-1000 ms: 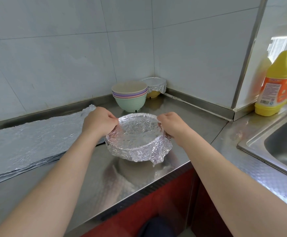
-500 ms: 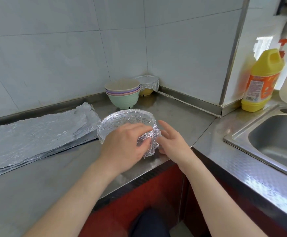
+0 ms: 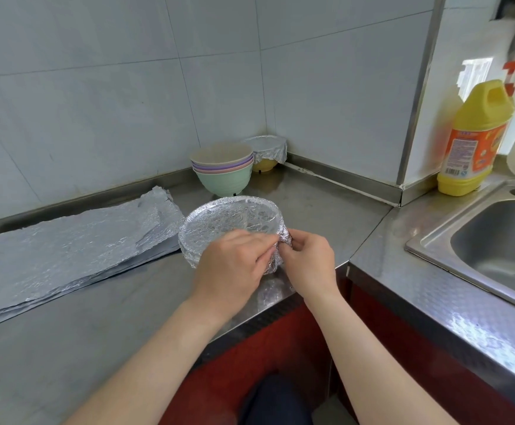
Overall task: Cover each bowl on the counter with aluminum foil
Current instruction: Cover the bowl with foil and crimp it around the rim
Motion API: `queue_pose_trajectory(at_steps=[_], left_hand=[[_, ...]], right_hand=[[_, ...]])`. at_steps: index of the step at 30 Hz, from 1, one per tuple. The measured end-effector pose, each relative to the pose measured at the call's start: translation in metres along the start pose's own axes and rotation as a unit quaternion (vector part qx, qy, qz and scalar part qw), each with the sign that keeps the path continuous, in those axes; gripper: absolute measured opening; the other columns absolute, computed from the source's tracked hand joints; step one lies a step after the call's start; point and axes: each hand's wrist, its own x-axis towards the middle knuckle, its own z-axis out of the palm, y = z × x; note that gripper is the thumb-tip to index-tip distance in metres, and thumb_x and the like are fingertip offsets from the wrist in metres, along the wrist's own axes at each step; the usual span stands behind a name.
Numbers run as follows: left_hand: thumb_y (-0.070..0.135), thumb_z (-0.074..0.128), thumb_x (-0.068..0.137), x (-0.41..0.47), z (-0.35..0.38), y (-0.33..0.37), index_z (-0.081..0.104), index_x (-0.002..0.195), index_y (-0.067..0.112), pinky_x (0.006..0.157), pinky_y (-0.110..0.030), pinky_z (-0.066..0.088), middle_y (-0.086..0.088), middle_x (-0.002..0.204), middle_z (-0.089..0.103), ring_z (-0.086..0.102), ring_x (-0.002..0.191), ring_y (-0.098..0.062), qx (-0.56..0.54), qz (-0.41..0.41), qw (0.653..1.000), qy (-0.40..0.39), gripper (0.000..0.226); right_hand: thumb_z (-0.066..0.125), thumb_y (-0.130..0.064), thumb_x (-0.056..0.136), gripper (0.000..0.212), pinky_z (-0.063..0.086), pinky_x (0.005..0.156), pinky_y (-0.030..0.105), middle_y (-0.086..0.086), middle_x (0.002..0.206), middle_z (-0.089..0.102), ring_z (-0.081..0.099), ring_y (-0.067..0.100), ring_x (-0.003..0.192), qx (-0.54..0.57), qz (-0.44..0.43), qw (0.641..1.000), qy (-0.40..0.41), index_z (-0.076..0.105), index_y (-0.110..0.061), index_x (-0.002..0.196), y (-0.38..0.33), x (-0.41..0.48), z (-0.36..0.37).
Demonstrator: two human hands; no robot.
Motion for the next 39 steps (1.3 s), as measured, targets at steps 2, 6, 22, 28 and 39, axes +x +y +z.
queue_pose_trajectory(at_steps=[2,6,22,28,39], left_hand=[[0.027,0.052,0.090,0.001,0.003,0.001,0.076,0.100,0.018,0.073,-0.028,0.050,0.007,0.090,0.075,0.067,0.080,-0.016,0.006,-0.006,1.000,0.011,0.028],[0.022,0.059,0.086,0.006,0.007,0.006,0.077,0.092,0.018,0.062,-0.032,0.054,0.004,0.079,0.074,0.067,0.072,-0.019,0.015,-0.020,0.999,0.025,0.019],[0.017,0.064,0.078,0.021,0.008,0.017,0.072,0.075,0.017,0.046,-0.028,0.043,0.000,0.061,0.066,0.060,0.057,-0.024,0.075,-0.051,0.996,0.005,0.008],[0.020,0.045,0.094,0.034,-0.004,0.028,0.061,0.092,0.017,0.068,-0.031,0.034,0.001,0.096,0.067,0.059,0.092,-0.022,0.081,-0.073,0.988,-0.106,0.016],[0.089,0.009,0.074,0.003,-0.039,-0.051,0.051,0.129,0.053,0.116,-0.043,0.021,0.017,0.147,0.042,0.031,0.138,-0.004,0.009,-0.153,0.964,-0.217,0.078]], right_hand=[[0.055,-0.019,0.087,0.017,0.053,0.067,0.037,0.002,0.074,0.071,0.064,0.025,0.076,-0.049,0.001,0.999,0.020,0.072,-0.018,0.084,-0.005,-0.002,0.000],[0.049,-0.023,0.090,0.020,0.041,0.057,0.033,0.002,0.071,0.065,0.056,0.030,0.071,-0.176,-0.014,0.984,0.037,0.061,-0.017,0.075,-0.012,-0.004,0.002],[0.039,-0.018,0.089,0.026,0.040,0.070,0.031,0.005,0.074,0.053,0.048,0.016,0.078,0.172,0.094,0.972,-0.131,0.062,-0.009,0.080,-0.015,0.001,-0.009],[0.052,-0.055,0.081,0.051,0.043,0.106,0.042,-0.002,0.122,0.066,0.060,0.016,0.116,0.267,0.160,0.946,-0.091,0.064,-0.024,0.120,-0.005,0.008,0.003],[0.058,-0.085,0.057,0.093,0.033,0.112,0.048,-0.012,0.143,0.049,0.046,0.016,0.132,0.316,0.193,0.919,-0.139,0.043,-0.042,0.139,-0.012,0.018,0.022]])
